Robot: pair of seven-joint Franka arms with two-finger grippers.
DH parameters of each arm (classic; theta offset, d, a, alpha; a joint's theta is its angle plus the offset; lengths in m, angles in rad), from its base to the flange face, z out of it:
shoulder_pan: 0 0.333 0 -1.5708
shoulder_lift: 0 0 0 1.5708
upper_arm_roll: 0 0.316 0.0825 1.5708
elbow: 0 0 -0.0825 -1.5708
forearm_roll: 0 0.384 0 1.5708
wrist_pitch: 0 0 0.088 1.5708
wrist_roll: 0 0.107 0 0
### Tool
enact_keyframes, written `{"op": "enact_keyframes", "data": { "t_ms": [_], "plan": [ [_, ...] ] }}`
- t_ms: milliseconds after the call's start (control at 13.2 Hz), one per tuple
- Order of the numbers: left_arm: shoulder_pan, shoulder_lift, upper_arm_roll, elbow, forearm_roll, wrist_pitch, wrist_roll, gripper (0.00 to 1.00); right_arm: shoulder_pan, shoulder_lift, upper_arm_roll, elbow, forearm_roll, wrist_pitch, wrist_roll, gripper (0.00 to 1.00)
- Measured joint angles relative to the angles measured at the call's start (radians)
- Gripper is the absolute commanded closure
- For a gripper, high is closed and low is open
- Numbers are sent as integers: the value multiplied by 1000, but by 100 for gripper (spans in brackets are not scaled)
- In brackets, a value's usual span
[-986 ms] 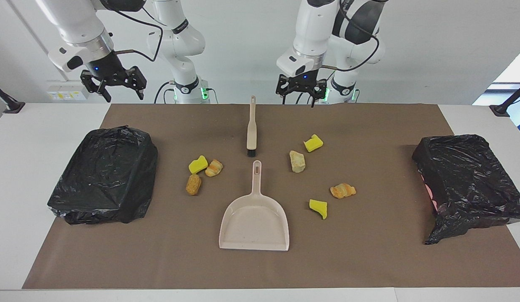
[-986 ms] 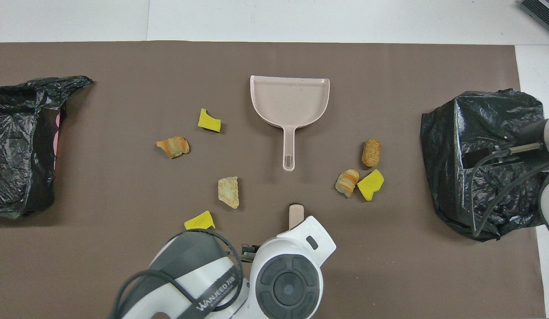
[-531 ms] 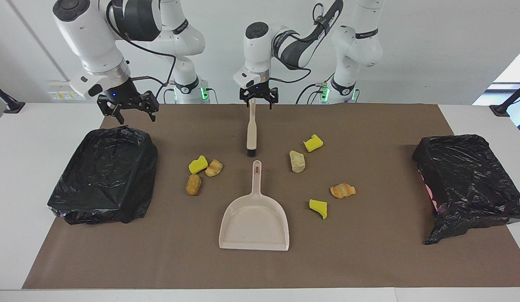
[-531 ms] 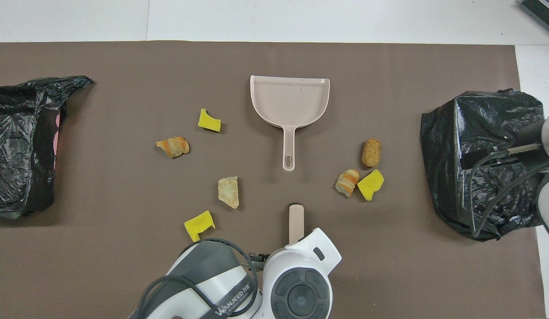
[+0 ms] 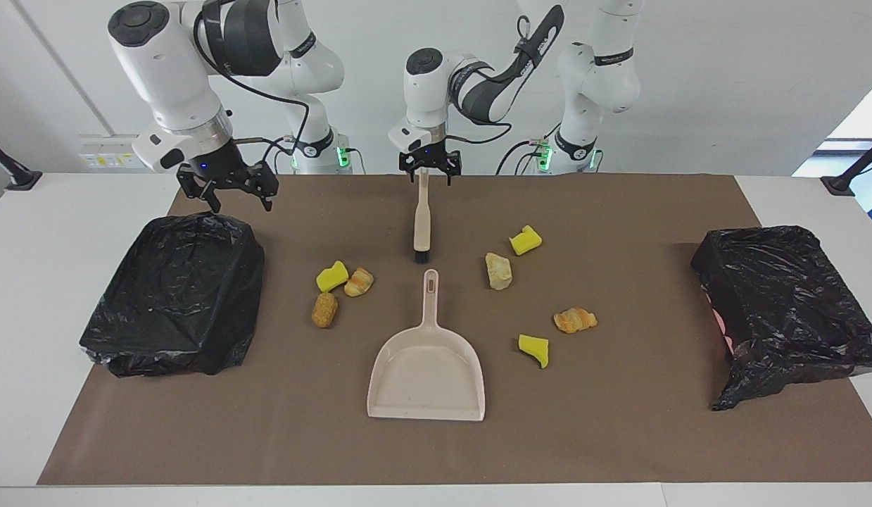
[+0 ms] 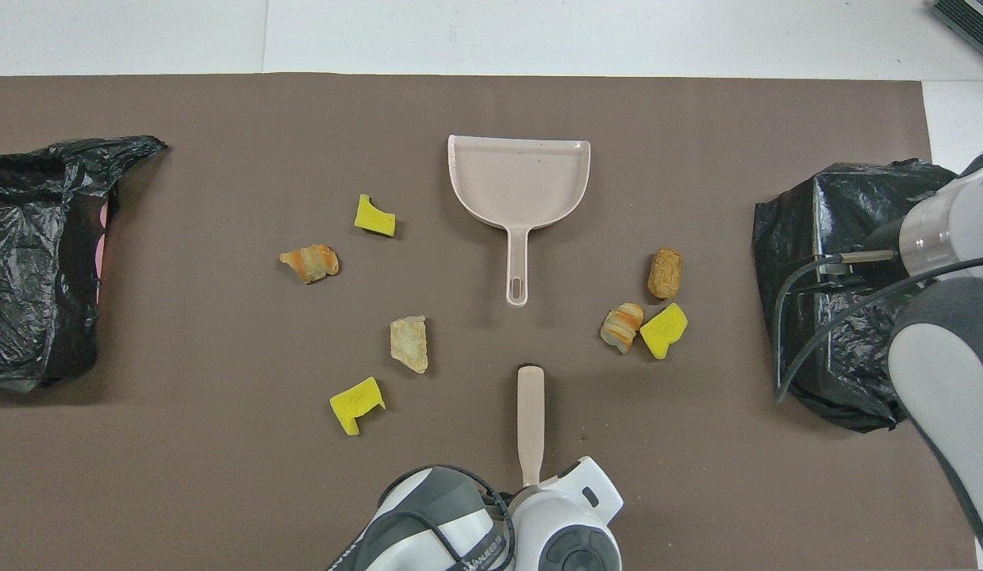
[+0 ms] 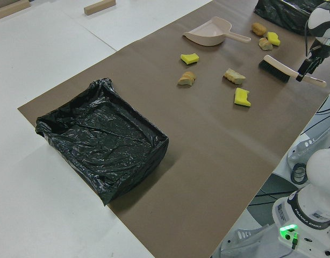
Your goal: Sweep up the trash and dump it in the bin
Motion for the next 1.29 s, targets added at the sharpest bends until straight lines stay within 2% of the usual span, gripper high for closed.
{"op": "enact_keyframes", "data": {
  "t_ms": [152,303,455,758,910,1138,1289],
  "plan": [
    [-1,-1,0,0,0,0,-7,43,-1,0,-1,-1,0,0,0,0],
    [-1,-3,3,2,0,0,-11,81,-1,0,-1,-1,0,0,0,0],
    [-1,-6,6,4,0,-2,-11,100,-1,0,-1,-1,0,0,0,0],
    [0,-21,10,5,0,-47,-14,100,-1,0,-1,-1,0,0,0,0],
    [22,-58,21,8,0,-108,-17,100,-1,0,-1,-1,0,0,0,0],
    [101,-119,38,18,10,-216,-15,100,7,1,-1,-1,2,1,2,0],
    [206,-127,42,34,41,-227,-9,100,41,13,0,-6,4,42,52,0]
  ]
}}
